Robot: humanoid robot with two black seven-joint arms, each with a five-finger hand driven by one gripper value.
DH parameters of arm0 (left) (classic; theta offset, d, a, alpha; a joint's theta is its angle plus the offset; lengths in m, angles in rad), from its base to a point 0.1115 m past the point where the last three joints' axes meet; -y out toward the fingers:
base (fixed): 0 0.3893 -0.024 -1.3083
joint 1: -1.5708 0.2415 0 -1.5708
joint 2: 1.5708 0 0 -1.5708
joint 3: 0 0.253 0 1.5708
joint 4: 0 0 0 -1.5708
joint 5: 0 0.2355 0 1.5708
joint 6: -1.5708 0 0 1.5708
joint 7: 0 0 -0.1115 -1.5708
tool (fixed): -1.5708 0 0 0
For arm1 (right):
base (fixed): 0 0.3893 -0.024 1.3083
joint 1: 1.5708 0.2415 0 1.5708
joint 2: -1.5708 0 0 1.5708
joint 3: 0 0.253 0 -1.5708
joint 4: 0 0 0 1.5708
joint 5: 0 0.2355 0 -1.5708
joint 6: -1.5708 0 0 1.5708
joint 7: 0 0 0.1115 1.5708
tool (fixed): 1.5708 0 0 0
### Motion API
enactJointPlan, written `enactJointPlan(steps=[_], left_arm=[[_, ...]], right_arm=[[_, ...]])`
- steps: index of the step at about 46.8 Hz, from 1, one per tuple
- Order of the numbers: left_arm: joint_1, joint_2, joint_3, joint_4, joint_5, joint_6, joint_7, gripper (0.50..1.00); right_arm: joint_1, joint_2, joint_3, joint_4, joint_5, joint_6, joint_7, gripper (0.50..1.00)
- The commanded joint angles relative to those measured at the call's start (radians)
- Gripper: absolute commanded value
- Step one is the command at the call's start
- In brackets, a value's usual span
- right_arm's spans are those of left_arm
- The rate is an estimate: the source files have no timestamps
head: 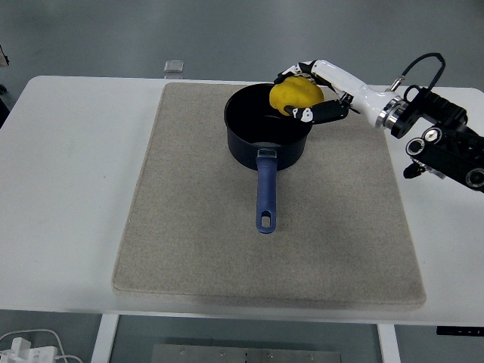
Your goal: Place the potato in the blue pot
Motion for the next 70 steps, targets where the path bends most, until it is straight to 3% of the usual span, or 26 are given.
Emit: enactJointPlan(steps=[1, 14, 41, 42, 43, 44, 47, 51, 60, 70], left_arm=[[0.000, 0.000, -0.001, 0.002, 0.000, 0.000, 0.000, 0.999], [0.000, 0.000, -0.003, 0.006, -0.003, 0.000, 0.000, 0.999], [0.001, 0.000, -0.001, 0.008, -0.003, 0.000, 0.000, 0.999], [0.001, 0.000, -0.001, 0.008, -0.003, 0.000, 0.000, 0.999], [0.001, 0.000, -0.001, 0.008, -0.003, 0.000, 0.000, 0.999], [0.001, 0.000, -0.001, 0.008, -0.003, 0.000, 0.000, 0.999], [0.001, 0.000, -0.001, 0.008, -0.003, 0.000, 0.000, 0.999], [0.001, 0.000, -0.001, 0.008, -0.003, 0.000, 0.000, 0.999], [0.001, 0.000, -0.001, 0.009, -0.003, 0.000, 0.000, 0.999], [0.001, 0.000, -0.001, 0.009, -0.003, 0.000, 0.000, 0.999]], right_arm=[[0.000, 0.055, -0.001, -0.041, -0.002, 0.002, 0.000, 0.500], [0.000, 0.163, -0.021, -0.143, -0.003, 0.003, 0.002, 0.500], [-0.014, 0.201, -0.018, -0.225, -0.003, 0.006, 0.002, 0.500], [-0.014, 0.204, -0.017, -0.225, -0.002, 0.006, 0.002, 0.533], [-0.014, 0.206, -0.015, -0.225, -0.002, 0.006, 0.003, 0.630], [-0.015, 0.207, -0.015, -0.225, -0.002, 0.005, 0.002, 0.678], [-0.015, 0.212, -0.015, -0.225, -0.002, 0.003, 0.002, 0.717], [-0.015, 0.210, -0.012, -0.225, -0.002, 0.003, 0.002, 0.815], [-0.017, 0.210, -0.005, -0.225, 0.001, 0.003, 0.002, 0.903], [-0.017, 0.204, -0.003, -0.225, 0.001, 0.002, 0.002, 0.913]])
